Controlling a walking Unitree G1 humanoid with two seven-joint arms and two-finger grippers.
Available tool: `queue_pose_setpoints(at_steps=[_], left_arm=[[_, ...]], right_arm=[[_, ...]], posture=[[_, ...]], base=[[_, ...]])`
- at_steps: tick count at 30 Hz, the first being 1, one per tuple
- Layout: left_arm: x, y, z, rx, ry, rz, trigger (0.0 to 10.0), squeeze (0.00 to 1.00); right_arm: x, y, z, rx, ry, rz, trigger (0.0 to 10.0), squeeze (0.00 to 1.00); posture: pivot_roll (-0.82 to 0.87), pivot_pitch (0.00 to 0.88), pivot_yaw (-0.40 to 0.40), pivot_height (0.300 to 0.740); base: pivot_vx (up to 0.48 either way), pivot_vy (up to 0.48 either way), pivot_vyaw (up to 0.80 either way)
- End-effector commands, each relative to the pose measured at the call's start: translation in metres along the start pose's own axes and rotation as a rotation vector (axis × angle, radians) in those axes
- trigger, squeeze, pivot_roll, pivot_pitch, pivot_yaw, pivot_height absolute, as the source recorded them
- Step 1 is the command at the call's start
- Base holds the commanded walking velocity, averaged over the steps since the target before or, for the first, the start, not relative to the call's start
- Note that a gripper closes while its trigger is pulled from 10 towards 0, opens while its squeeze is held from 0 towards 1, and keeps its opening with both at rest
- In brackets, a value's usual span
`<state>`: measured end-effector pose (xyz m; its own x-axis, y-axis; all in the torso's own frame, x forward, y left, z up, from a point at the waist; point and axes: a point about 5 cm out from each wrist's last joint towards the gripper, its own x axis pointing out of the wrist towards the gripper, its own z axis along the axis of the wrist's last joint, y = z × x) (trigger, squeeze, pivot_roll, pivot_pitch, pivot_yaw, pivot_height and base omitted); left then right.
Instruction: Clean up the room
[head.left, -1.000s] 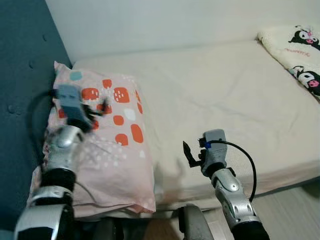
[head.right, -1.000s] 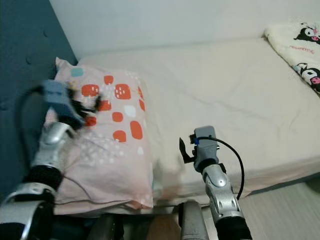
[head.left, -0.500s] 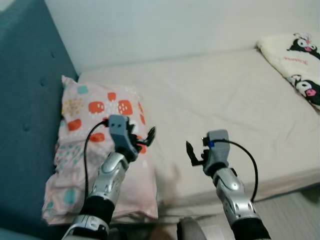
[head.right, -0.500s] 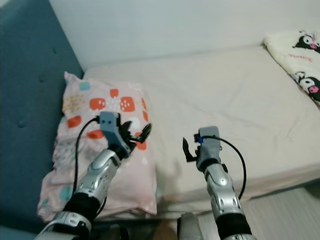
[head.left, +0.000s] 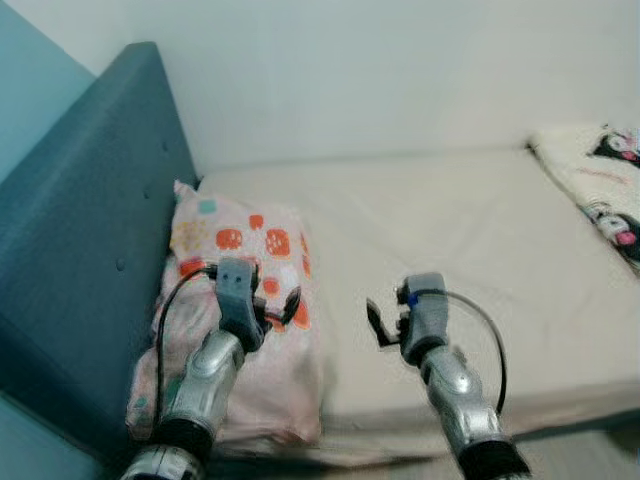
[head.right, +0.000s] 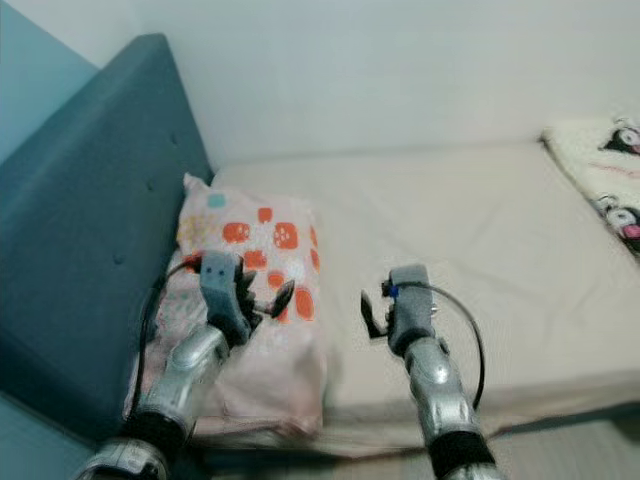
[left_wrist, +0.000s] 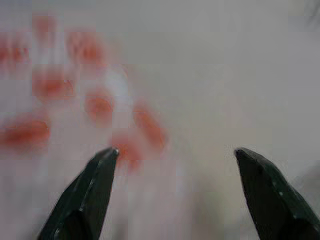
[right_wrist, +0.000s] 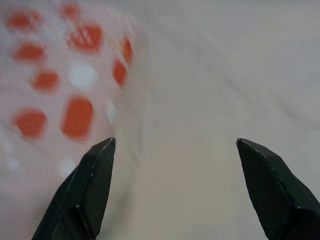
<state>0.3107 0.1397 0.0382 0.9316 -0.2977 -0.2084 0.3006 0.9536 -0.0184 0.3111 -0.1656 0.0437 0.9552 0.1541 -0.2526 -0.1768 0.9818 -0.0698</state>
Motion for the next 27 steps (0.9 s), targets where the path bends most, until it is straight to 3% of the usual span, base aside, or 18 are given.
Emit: queue_pose_setpoints(at_steps=[1,5,10,14,16,17,18,19,27], left_arm=[[-0.021,0.015,-0.038,0.035,0.173,0.077,10.0,0.00],[-0.034,0.023,-0.056,0.049,0.254,0.127,10.0,0.00],[-0.080,0.037,-0.108,-0.033,0.494,0.264,10.0,0.00],[-0.094,0.037,-0.123,-0.094,0.572,0.313,10.0,0.00],[-0.102,0.033,-0.133,-0.160,0.636,0.362,10.0,0.00],[-0.102,0.033,-0.133,-0.160,0.636,0.362,10.0,0.00],[-0.108,0.026,-0.142,-0.181,0.698,0.371,10.0,0.00],[-0.111,0.023,-0.145,-0.180,0.722,0.367,10.0,0.00],[-0.117,0.018,-0.151,-0.125,0.771,0.309,10.0,0.00]], right_arm=[[-0.008,0.003,-0.028,-0.007,0.102,0.000,10.0,0.00],[-0.014,0.002,-0.043,-0.013,0.169,-0.008,10.0,0.00],[-0.041,0.003,-0.095,0.002,0.401,-0.038,10.0,0.00],[-0.055,0.006,-0.115,0.022,0.502,-0.044,10.0,0.00],[-0.076,0.013,-0.139,0.097,0.626,-0.056,10.0,0.00],[-0.076,0.013,-0.139,0.097,0.626,-0.056,10.0,0.00],[-0.098,0.019,-0.161,0.154,0.747,-0.073,10.0,0.00],[-0.105,0.021,-0.167,0.152,0.780,-0.068,10.0,0.00],[-0.108,0.025,-0.170,0.224,0.772,-0.097,10.0,0.00]], posture=[[-0.16,0.103,0.002,0.740],[-0.16,0.100,0.002,0.740],[-0.15,0.097,-0.004,0.740],[-0.14,0.097,-0.008,0.740],[-0.13,0.092,-0.011,0.740],[-0.13,0.092,-0.011,0.740],[-0.12,0.089,-0.012,0.740],[-0.12,0.091,-0.014,0.740],[-0.13,0.102,0.004,0.740]], base=[[0.000,0.000,0.00],[0.000,0.000,0.00],[0.000,0.000,0.00],[0.000,0.000,0.00],[0.000,0.000,0.00],[0.000,0.000,0.00],[0.000,0.000,0.00],[0.000,0.000,0.00],[0.000,-0.388,0.00]])
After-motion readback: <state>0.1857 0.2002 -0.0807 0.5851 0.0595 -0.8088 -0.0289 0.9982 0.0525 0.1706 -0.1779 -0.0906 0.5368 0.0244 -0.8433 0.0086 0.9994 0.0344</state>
